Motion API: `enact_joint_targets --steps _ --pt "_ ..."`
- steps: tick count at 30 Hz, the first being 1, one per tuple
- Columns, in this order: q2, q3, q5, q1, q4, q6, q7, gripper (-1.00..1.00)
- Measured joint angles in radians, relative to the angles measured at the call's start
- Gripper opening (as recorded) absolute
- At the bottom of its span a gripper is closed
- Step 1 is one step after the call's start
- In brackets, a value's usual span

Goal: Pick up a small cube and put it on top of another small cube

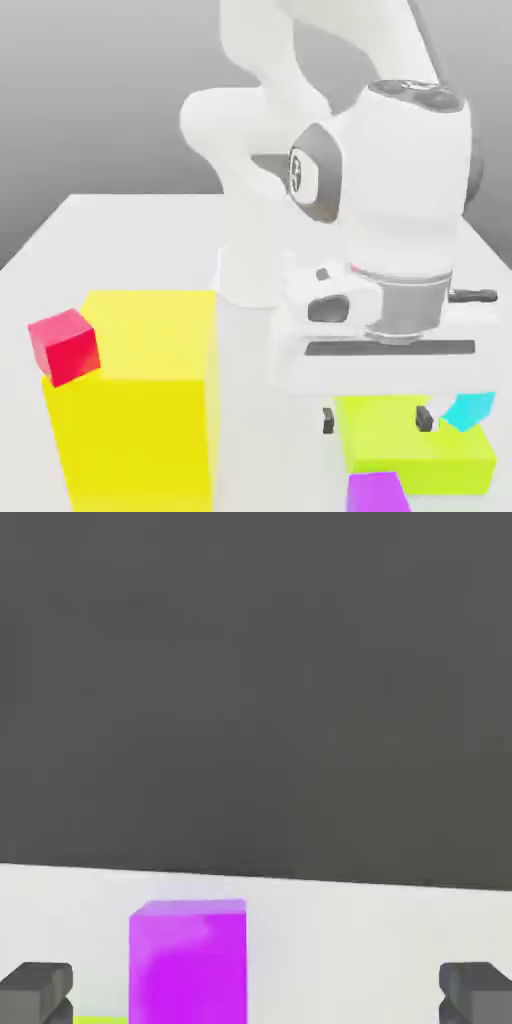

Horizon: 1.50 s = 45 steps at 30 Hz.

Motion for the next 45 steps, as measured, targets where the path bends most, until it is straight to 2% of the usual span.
enact_joint_targets --steps 5,6,13,17,25,30,37,39,43,44,45 --pt "0.179 -0.025 -0.029 0.034 0.022 0.108 0.033 0.0" --pt "0.215 -0.036 -0.04 0.044 0.029 0.136 0.041 -1.0" --pt "0.223 -0.038 -0.042 0.046 0.03 0.143 0.042 -1.0" --pt "0.103 -0.005 0.001 0.022 0.005 0.048 0.01 -1.0" --pt "-0.177 0.046 0.009 0.012 -0.18 -0.052 -0.225 -1.0" --pt "-0.361 0.047 0.082 0.048 -0.307 -0.101 -0.438 -1.0" --pt "-0.616 -0.013 0.208 0.157 -0.483 -0.173 -0.753 -1.0" --pt "-0.631 -0.023 0.228 0.177 -0.519 -0.152 -0.806 -1.0" --pt "-0.512 -0.016 0.222 0.175 -0.553 0.001 -0.812 -1.0" --pt "-0.484 -0.014 0.218 0.173 -0.559 0.035 -0.809 1.0" --pt "-0.484 -0.014 0.218 0.173 -0.559 0.035 -0.809 1.0"
